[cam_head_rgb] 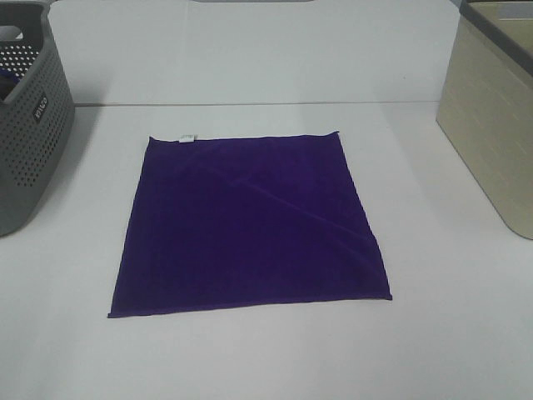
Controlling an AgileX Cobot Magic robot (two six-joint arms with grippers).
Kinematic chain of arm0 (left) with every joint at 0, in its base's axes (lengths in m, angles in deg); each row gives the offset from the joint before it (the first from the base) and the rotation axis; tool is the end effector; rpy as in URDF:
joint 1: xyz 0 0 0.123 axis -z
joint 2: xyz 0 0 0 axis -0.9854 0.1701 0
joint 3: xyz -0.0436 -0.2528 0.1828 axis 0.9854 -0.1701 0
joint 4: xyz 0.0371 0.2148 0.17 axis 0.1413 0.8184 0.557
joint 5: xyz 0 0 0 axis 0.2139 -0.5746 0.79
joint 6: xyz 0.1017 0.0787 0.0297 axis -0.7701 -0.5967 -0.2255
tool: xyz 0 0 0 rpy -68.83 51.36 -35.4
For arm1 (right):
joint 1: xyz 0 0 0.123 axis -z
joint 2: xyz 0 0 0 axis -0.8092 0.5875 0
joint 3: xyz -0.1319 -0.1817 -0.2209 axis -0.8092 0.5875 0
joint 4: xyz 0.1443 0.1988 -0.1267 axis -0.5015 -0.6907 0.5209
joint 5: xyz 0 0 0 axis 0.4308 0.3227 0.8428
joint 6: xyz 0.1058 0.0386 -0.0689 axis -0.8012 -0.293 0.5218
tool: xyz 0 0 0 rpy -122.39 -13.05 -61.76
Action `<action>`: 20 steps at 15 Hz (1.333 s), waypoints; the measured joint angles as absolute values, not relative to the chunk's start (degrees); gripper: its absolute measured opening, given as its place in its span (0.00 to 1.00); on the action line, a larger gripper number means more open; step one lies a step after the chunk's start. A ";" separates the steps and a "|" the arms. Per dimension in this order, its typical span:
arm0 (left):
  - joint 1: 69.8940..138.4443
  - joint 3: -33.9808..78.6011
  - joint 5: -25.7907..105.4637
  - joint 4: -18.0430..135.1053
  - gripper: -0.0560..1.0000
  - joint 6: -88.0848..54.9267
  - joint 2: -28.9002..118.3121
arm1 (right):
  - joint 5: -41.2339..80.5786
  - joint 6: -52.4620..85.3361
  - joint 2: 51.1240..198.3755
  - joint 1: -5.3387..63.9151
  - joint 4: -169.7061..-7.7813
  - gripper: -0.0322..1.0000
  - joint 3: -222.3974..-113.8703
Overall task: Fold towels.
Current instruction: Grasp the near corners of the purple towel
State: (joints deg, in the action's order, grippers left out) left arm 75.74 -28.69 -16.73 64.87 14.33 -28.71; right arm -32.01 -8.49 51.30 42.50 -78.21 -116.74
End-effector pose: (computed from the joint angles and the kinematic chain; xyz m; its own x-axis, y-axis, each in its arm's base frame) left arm 0.0237 -0.0126 0.2718 -0.4432 -0.0415 -0.8955 0.0164 0.9984 -0.0544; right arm 0.0229 -0.0007 0.2714 -0.4436 -0.0765 -0.8930 -0.1584 0.9874 -0.0059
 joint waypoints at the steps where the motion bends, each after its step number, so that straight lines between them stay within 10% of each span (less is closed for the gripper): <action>1: 75.74 -28.69 -16.73 64.87 0.99 14.33 -28.71 | -32.01 -8.49 51.30 42.50 -78.21 0.96 -116.74; 20: 75.74 -28.69 -16.73 64.29 0.99 14.27 -28.71 | -32.01 -8.49 51.30 42.50 -78.21 0.96 -116.74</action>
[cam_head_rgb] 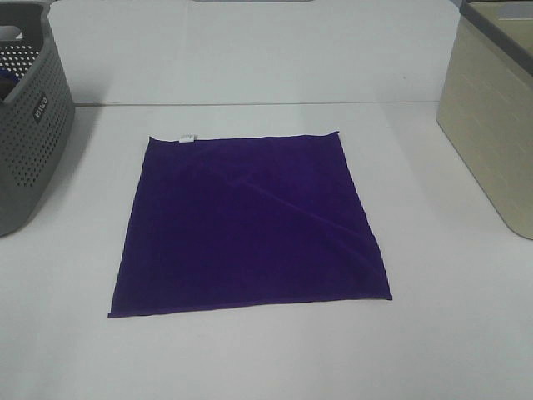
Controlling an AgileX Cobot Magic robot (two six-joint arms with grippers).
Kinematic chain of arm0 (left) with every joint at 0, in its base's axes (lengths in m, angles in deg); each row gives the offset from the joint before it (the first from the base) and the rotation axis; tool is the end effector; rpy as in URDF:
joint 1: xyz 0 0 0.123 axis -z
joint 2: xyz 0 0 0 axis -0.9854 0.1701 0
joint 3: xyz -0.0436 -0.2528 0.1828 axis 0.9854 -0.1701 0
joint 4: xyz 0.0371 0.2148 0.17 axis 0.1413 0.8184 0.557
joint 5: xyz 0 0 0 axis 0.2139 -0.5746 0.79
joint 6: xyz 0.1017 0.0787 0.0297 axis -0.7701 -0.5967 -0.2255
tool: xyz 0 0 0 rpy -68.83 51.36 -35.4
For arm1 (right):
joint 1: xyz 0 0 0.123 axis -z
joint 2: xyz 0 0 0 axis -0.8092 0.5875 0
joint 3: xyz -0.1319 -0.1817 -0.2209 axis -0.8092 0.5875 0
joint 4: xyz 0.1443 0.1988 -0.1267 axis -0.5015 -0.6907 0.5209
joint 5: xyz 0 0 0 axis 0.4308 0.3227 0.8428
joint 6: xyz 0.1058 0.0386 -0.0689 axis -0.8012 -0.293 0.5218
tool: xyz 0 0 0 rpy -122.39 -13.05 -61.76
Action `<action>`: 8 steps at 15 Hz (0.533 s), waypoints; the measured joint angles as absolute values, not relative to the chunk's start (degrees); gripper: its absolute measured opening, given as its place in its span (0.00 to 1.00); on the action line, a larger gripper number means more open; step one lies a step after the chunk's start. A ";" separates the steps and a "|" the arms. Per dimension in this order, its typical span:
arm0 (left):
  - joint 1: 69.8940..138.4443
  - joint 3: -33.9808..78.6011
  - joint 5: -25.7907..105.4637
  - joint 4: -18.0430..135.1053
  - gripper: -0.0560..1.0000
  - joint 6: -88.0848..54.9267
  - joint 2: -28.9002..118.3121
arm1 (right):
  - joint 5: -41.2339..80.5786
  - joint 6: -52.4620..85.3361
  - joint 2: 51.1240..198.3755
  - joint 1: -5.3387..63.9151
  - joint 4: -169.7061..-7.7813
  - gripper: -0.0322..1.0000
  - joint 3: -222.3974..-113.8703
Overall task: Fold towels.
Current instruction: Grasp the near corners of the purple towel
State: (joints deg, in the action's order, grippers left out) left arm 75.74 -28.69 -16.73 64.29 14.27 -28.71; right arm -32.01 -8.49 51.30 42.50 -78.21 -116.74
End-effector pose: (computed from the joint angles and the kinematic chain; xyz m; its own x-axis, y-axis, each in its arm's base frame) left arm 0.0237 -0.0137 0.2719 -0.4428 -0.0455 -0.8955 0.0225 0.9978 -0.0618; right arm 0.0229 -0.0007 0.2714 -0.4436 -0.0765 -0.8930 -0.1584 0.9874 -0.0059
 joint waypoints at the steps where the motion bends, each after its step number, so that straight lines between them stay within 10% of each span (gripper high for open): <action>1: 75.74 -28.69 -16.73 64.29 0.99 14.27 -28.71 | -32.01 -8.49 51.30 42.50 -78.21 0.96 -116.74; 8: 75.74 -28.69 -16.73 64.24 0.99 14.27 -28.71 | -32.01 -8.49 51.30 42.50 -78.21 0.96 -116.74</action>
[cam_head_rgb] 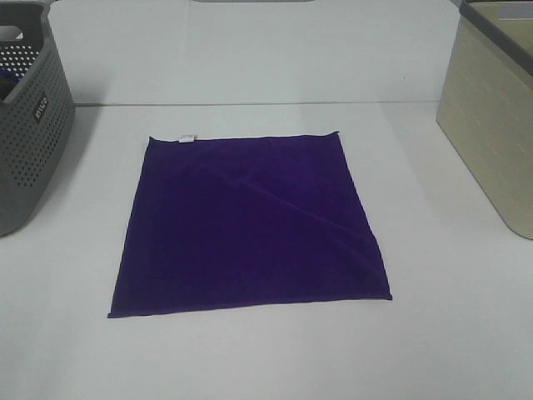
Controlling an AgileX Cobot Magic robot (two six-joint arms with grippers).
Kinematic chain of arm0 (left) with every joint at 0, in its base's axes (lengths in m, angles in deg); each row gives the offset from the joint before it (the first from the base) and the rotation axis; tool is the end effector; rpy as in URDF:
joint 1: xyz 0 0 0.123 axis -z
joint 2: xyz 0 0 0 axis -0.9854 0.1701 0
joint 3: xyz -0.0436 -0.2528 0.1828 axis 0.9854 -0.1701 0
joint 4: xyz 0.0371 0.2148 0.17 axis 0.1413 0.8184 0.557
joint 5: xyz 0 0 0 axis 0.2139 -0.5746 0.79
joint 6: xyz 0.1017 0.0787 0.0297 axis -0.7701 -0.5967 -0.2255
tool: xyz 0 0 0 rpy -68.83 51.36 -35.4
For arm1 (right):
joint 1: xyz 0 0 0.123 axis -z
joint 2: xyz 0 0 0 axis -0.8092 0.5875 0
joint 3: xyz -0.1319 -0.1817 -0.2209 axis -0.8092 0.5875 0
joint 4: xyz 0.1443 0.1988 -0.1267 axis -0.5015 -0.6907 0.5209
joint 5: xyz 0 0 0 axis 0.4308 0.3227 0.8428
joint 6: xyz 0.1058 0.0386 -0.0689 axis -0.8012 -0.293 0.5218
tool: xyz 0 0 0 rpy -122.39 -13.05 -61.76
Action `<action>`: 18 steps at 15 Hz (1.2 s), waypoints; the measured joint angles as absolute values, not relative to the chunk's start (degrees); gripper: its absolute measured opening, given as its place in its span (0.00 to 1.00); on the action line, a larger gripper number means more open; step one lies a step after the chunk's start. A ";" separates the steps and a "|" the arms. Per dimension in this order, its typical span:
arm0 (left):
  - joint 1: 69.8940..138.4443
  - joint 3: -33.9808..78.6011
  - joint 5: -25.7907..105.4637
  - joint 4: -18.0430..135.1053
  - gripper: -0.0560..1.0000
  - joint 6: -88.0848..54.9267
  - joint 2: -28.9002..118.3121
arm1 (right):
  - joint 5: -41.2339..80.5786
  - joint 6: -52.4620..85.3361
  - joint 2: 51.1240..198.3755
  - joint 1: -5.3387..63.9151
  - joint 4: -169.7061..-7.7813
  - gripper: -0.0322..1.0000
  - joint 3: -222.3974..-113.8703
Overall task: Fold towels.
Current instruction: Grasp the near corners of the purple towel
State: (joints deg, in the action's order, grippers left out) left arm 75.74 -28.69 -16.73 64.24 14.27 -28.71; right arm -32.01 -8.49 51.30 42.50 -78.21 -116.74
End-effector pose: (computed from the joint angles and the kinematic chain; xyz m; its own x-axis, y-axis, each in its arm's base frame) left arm 0.0237 -0.0138 0.2719 -0.4428 -0.0459 -0.8955 0.0230 0.9978 -0.0625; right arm 0.0229 -0.0007 0.2714 -0.4436 -0.0765 -0.8930 -0.1584 0.9874 -0.0059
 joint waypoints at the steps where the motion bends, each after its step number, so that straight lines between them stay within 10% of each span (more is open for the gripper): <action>1: 75.74 -28.69 -16.73 64.24 0.99 14.27 -28.71 | -32.01 -8.49 51.30 42.50 -78.21 0.96 -116.74; 6: 75.74 -24.39 -21.94 63.84 0.99 15.13 -19.94 | -32.64 -10.49 60.52 42.50 -78.90 0.96 -122.69; 14: 75.74 -8.58 -21.83 51.92 0.98 2.41 33.46 | -32.24 -4.99 122.86 42.62 -85.43 0.94 -145.38; 18: 75.74 -10.64 -12.32 35.36 0.98 -13.23 51.39 | -28.92 12.71 138.33 56.77 -106.98 0.85 -145.44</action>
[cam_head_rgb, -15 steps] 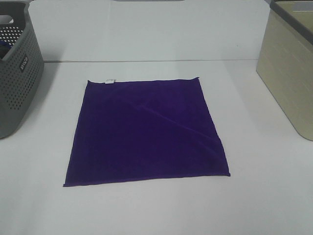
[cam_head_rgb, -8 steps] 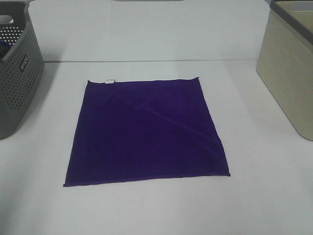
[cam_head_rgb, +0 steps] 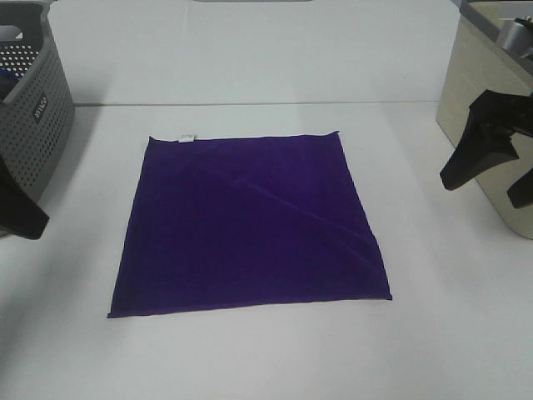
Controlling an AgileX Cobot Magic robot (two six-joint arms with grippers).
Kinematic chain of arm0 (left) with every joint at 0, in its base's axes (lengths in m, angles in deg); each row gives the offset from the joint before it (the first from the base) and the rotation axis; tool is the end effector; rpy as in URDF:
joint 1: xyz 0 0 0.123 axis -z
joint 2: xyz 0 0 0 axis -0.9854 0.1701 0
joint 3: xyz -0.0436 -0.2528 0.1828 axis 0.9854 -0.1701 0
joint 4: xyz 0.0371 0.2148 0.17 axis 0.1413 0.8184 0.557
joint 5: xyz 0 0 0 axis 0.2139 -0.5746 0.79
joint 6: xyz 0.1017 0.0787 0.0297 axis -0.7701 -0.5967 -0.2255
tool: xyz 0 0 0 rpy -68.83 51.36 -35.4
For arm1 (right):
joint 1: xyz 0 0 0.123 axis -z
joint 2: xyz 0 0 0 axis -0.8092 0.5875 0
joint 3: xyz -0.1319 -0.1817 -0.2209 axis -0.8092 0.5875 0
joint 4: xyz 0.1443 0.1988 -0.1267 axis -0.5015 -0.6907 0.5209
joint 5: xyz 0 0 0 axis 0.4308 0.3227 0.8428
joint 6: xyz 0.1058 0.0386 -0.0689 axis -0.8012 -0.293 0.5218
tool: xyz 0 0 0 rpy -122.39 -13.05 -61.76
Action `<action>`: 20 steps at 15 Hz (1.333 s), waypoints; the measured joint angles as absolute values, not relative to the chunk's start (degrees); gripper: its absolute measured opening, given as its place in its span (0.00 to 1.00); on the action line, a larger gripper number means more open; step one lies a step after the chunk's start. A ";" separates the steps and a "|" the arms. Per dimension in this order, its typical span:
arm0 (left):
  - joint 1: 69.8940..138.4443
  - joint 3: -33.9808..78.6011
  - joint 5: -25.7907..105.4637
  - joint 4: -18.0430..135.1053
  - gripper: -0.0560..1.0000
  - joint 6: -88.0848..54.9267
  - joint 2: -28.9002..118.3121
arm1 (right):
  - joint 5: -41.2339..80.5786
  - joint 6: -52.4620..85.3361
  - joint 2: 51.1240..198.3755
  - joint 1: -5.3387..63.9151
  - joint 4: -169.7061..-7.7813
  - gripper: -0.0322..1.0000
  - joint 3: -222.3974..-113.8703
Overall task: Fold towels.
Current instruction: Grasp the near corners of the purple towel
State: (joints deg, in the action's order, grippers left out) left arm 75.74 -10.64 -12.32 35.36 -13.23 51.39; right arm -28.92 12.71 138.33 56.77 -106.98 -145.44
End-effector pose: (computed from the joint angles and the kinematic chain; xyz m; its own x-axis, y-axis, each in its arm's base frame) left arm 0.2629 -0.0451 0.2125 -0.9612 0.0481 -0.2717 0.1712 0.8760 -0.4509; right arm 0.3052 0.0346 0.2216 -0.9762 -0.0254 -0.2155 -0.1016 0.9311 0.3502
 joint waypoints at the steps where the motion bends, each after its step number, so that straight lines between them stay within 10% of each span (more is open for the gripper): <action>1: 75.74 -10.64 -10.65 32.09 0.98 -16.21 54.89 | -29.37 17.52 140.45 58.49 -113.79 0.85 -145.50; 20: 75.74 -10.75 -2.63 21.84 0.98 -31.68 79.81 | -19.63 27.49 162.45 59.00 -118.32 0.84 -145.50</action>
State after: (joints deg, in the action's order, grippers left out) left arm 75.74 -10.75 -2.63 21.84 -31.68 79.81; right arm -19.63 27.49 162.45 59.00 -118.32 -145.50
